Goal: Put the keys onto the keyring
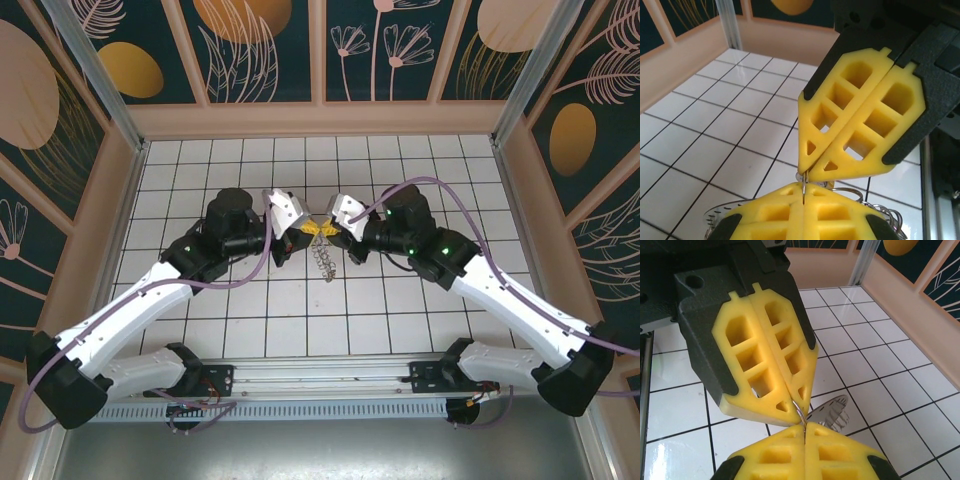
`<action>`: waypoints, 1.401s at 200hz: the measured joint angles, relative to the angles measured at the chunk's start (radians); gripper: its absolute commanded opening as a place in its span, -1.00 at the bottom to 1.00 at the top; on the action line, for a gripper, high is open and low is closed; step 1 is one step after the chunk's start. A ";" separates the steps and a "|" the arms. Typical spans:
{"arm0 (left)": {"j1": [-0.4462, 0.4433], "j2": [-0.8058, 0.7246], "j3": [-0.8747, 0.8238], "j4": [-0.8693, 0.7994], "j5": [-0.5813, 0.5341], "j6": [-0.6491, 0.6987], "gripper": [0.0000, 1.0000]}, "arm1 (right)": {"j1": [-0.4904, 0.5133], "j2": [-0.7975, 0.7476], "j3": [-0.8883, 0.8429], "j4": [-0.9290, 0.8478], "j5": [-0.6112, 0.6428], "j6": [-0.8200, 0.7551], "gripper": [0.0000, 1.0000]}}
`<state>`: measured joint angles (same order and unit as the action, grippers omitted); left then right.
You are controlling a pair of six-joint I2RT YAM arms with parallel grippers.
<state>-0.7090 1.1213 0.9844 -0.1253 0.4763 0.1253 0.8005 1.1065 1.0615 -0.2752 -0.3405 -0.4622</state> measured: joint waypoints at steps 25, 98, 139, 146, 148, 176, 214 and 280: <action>0.002 -0.016 -0.043 0.097 0.039 -0.046 -1.00 | 0.000 -0.026 -0.010 0.014 -0.001 0.006 -0.83; 0.013 -0.066 -0.145 0.304 0.130 -0.151 -1.00 | 0.000 -0.056 -0.026 0.064 -0.037 0.053 -0.60; 0.016 -0.081 -0.168 0.384 0.167 -0.184 -1.00 | -0.004 -0.074 -0.026 0.089 -0.077 0.069 -0.61; 0.017 -0.081 -0.172 0.395 0.171 -0.188 -1.00 | -0.006 -0.075 -0.026 0.092 -0.083 0.073 -0.62; 0.017 -0.081 -0.172 0.398 0.172 -0.190 -1.00 | -0.007 -0.075 -0.026 0.093 -0.085 0.074 -0.62; 0.017 -0.081 -0.178 0.428 0.185 -0.204 -1.00 | -0.011 -0.079 -0.026 0.098 -0.099 0.085 -0.54; 0.020 -0.081 -0.179 0.432 0.196 -0.206 -1.00 | -0.016 -0.079 -0.026 0.103 -0.096 0.103 -0.49; 0.022 -0.082 -0.179 0.432 0.197 -0.206 -1.00 | -0.023 -0.079 -0.026 0.100 -0.118 0.106 -0.63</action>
<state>-0.6872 1.0393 0.8059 0.3065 0.6731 -0.0807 0.7780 1.0275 1.0359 -0.1753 -0.4587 -0.3565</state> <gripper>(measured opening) 0.043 0.183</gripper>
